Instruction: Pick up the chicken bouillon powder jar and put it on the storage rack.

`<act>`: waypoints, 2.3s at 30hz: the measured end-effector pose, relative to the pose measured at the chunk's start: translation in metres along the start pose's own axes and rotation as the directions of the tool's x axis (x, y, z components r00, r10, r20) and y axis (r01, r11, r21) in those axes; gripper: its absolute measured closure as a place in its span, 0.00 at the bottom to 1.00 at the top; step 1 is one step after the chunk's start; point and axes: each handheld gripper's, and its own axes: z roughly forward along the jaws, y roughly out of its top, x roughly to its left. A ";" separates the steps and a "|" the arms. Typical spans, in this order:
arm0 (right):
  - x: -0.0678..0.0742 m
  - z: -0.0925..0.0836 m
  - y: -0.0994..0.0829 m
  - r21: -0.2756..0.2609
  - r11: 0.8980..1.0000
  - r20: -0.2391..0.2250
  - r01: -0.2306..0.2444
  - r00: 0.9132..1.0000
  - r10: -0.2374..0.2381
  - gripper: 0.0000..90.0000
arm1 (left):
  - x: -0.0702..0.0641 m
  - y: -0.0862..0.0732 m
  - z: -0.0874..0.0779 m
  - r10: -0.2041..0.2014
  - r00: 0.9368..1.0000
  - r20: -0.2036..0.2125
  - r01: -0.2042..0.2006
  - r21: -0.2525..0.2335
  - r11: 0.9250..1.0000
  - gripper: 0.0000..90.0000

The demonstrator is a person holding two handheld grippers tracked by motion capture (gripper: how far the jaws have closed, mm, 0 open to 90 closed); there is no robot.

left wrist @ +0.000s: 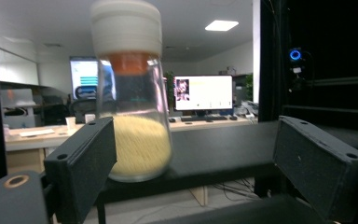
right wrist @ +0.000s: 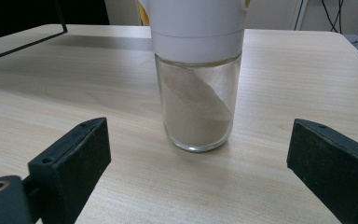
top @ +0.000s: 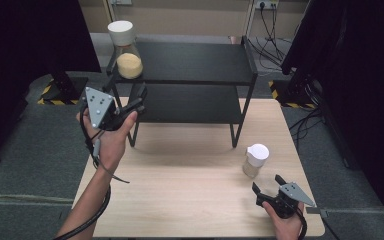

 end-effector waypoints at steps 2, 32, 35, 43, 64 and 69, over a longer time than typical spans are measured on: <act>0.000 0.000 0.000 0.000 1.000 0.001 0.001 1.000 -0.001 0.07 | -0.002 -0.004 -0.004 0.001 1.000 0.003 -0.001 0.007 1.000 0.14; 0.000 0.000 -0.001 -0.003 1.000 0.000 0.003 1.000 -0.003 0.07 | -0.018 -0.102 -0.078 0.013 0.998 0.069 -0.019 0.088 0.996 0.14; 0.000 -0.001 -0.001 -0.007 1.000 0.001 0.002 1.000 -0.002 0.07 | -0.017 -0.113 -0.086 -0.005 0.998 0.070 -0.003 0.103 0.995 0.14; 0.000 0.000 -0.001 -0.005 1.000 0.000 0.003 1.000 -0.003 0.07 | -0.018 -0.144 -0.098 -0.018 0.997 0.070 0.005 0.179 0.984 0.13; -0.001 -0.001 -0.002 -0.010 1.000 -0.005 0.000 1.000 0.000 0.07 | -0.010 -0.179 -0.100 -0.049 0.997 0.055 0.031 0.293 0.956 0.13; -0.001 -0.001 -0.002 -0.012 1.000 -0.005 0.003 1.000 -0.003 0.07 | -0.008 -0.185 -0.099 -0.071 0.996 0.058 0.050 0.313 0.948 0.13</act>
